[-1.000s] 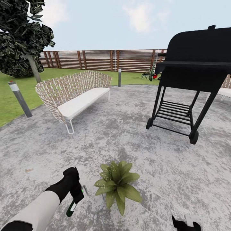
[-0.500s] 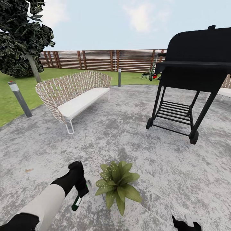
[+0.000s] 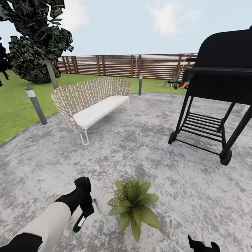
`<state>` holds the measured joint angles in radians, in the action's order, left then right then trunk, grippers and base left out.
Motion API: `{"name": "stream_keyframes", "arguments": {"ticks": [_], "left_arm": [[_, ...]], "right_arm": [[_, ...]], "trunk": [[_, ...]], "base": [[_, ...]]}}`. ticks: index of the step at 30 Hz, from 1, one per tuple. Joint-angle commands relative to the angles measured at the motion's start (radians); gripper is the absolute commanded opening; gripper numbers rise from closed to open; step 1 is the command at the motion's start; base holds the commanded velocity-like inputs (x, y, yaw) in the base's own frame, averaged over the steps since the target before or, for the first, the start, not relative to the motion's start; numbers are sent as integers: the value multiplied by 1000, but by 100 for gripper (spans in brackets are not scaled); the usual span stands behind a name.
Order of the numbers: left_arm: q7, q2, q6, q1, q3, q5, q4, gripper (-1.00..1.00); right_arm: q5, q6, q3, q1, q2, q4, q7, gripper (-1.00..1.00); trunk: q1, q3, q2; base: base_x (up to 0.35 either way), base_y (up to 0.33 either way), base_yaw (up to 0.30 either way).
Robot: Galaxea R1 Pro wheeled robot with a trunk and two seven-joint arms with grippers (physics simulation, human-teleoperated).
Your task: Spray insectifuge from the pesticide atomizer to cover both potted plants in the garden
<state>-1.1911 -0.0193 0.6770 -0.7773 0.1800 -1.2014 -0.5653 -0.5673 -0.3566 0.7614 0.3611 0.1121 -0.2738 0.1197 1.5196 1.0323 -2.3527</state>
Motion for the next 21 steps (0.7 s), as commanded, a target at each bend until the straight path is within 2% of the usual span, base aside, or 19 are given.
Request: {"name": "stream_keyframes", "arguments": {"ticks": [1, 6, 13, 16, 21], "left_arm": [[-7, 0, 9, 0, 1, -6, -3, -100], [-7, -2, 9, 0, 1, -4, -4, -100], [-7, -6, 9, 0, 1, -6, -4, -100], [-7, -8, 9, 0, 1, -6, -2, -100], [-7, -31, 9, 0, 2, -11, -1, -100]], "right_arm": [[-3, -4, 9, 1, 0, 1, 8, 100], [-3, -4, 9, 1, 0, 1, 8, 100], [-3, -4, 9, 1, 0, 1, 8, 100], [-3, -4, 9, 1, 0, 1, 8, 100], [-3, -4, 9, 1, 0, 1, 8, 100]], "trunk": [[0, 1, 0], [0, 1, 0], [0, 1, 0], [0, 1, 0], [0, 1, 0]], "base": [[22, -266, 3], [5, -273, 44], [0, -273, 269], [0, -111, 278], [0, -11, 194]]}}
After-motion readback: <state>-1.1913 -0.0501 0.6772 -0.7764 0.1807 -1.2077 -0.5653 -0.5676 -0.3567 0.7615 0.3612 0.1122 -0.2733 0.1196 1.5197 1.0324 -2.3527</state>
